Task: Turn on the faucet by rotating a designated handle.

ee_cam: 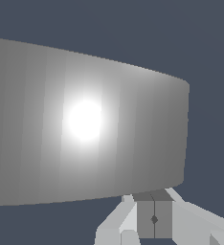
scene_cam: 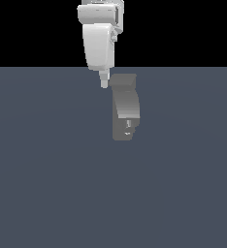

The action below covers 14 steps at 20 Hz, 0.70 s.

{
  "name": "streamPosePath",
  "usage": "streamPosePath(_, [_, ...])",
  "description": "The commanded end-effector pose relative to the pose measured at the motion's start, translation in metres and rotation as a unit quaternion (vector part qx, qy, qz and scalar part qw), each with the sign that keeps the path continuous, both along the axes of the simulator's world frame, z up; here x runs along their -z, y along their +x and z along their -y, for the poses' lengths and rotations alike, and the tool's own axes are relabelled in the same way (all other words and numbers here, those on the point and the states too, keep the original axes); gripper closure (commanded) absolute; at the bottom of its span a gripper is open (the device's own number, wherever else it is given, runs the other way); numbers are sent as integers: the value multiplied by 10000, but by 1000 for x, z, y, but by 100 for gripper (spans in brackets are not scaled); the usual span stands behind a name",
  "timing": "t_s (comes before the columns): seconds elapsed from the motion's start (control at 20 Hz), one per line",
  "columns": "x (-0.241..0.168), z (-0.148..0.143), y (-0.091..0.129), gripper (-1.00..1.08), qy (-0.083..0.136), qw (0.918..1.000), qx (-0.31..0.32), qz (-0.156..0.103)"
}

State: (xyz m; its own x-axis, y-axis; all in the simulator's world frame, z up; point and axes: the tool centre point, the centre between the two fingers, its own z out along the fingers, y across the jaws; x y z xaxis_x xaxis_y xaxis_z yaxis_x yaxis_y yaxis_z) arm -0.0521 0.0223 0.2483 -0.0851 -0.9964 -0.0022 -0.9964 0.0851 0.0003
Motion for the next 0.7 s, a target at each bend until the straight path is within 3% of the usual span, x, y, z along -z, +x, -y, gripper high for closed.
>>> streamPosePath(0.0, [0,28,-2,108,-7,9999,125,6])
streamPosePath(0.55, [0,96,-13,108,-11,9999,147,1])
streamPosePath(0.6, [0,96,-13,108,-11,9999,147,1])
streamPosePath(0.65, [0,75,-10,108,-4,10000,4,4])
